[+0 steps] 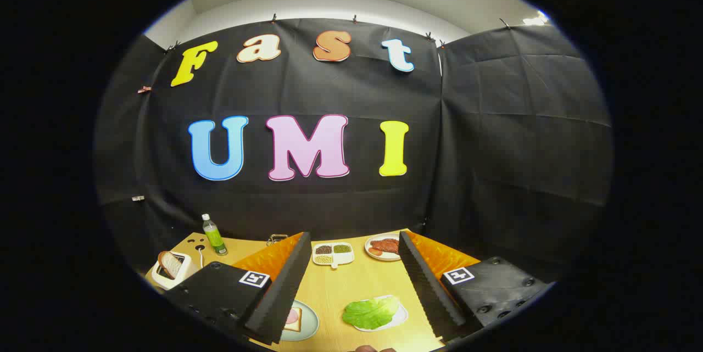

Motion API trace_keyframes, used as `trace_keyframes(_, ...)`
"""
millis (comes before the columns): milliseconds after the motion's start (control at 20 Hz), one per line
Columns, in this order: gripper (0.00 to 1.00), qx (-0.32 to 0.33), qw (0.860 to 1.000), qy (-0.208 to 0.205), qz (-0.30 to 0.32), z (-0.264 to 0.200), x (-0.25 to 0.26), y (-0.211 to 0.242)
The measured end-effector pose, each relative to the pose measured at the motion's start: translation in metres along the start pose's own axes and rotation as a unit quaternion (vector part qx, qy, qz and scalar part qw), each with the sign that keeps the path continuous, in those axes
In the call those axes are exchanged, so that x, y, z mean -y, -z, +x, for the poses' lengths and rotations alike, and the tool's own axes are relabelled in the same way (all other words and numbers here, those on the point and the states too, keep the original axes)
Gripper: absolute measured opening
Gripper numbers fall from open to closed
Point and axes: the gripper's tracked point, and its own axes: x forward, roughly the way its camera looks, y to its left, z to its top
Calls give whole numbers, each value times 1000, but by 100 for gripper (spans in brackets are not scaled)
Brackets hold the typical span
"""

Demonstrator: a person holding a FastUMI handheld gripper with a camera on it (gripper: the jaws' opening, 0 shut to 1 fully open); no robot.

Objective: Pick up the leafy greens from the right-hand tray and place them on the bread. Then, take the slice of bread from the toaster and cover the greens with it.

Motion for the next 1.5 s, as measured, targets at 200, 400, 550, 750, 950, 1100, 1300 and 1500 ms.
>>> trace_keyframes(200,98,1,1000,6,-14,-9,-11,1)
trace_keyframes(400,98,-1,1000,0,-28,-19,-25,3)
trace_keyframes(550,97,-6,999,-17,-33,-21,-33,6)
trace_keyframes(750,97,-10,999,-34,-40,-18,-31,12)
trace_keyframes(950,98,-19,998,-48,-44,-9,-22,19)
trace_keyframes(1100,98,-27,997,-52,-40,2,-12,26)
trace_keyframes(1300,97,-49,996,-57,-40,20,1,47)
trace_keyframes(1500,97,-93,993,-58,-45,40,20,87)
